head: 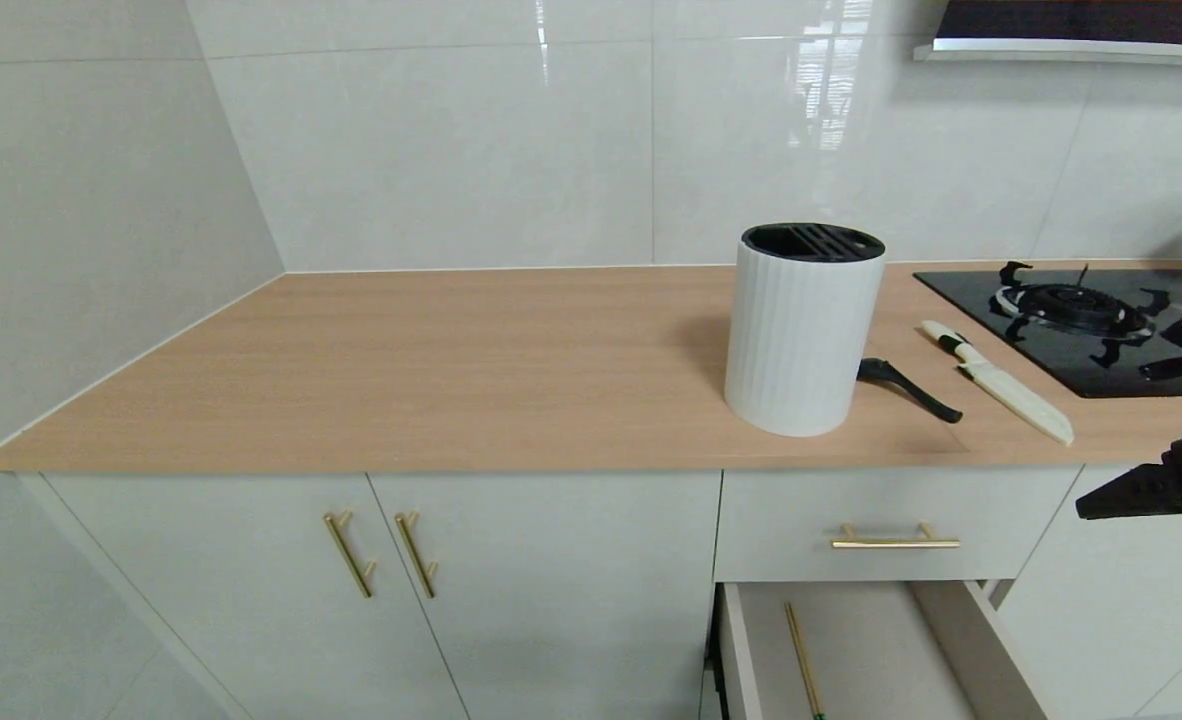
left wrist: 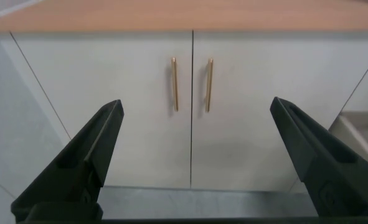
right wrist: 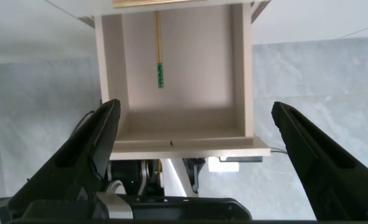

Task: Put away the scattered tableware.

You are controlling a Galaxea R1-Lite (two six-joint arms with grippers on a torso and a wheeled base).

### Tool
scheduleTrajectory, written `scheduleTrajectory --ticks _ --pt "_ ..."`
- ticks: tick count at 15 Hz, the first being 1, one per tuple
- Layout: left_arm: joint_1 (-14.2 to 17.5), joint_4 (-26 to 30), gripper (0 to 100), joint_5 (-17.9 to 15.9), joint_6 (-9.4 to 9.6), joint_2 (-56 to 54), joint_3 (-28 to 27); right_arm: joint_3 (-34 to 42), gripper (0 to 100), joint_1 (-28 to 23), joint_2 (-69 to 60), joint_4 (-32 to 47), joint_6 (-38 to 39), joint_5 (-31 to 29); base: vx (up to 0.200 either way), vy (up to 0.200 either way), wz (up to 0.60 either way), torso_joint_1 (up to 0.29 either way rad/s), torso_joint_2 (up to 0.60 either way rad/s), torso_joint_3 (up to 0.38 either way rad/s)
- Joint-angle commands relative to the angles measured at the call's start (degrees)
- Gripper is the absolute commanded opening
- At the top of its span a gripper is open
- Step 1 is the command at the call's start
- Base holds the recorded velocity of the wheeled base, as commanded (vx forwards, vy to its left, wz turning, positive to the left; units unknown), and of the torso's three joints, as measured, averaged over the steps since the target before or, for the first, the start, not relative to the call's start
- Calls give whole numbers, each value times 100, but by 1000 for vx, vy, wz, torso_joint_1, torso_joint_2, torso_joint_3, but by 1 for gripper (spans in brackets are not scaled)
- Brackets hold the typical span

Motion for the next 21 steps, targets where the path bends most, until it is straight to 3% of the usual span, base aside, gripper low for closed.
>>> scheduleTrajectory --ticks 1,3,7,11,13,18,21 --pt "1 2 100 2 1 9 5 23 100 2 10 0 -24 -4 0 0 0 178 -354 -207" --pt "1 2 100 2 1 9 -4 -30 100 2 133 -61 -191 40 0 0 0 68 -156 -88" --pt "1 2 100 -7 1 9 5 -460 100 -209 1346 -1617 -1308 136 0 0 0 9 -15 -9" --pt "1 2 100 2 1 9 -4 -566 100 -630 2743 -3181 -2213 1015 0 0 0 0 0 0" --pt "1 2 100 -7 1 9 5 -750 100 -710 3288 -3770 -2327 1130 0 0 0 0 0 0" --pt "1 2 100 2 1 9 5 -1102 100 -718 3587 -3893 -2310 1833 0 0 0 0 0 0" --pt "1 2 100 2 1 9 5 -1093 100 -701 3780 -4298 -2160 1877 0 0 0 0 0 0"
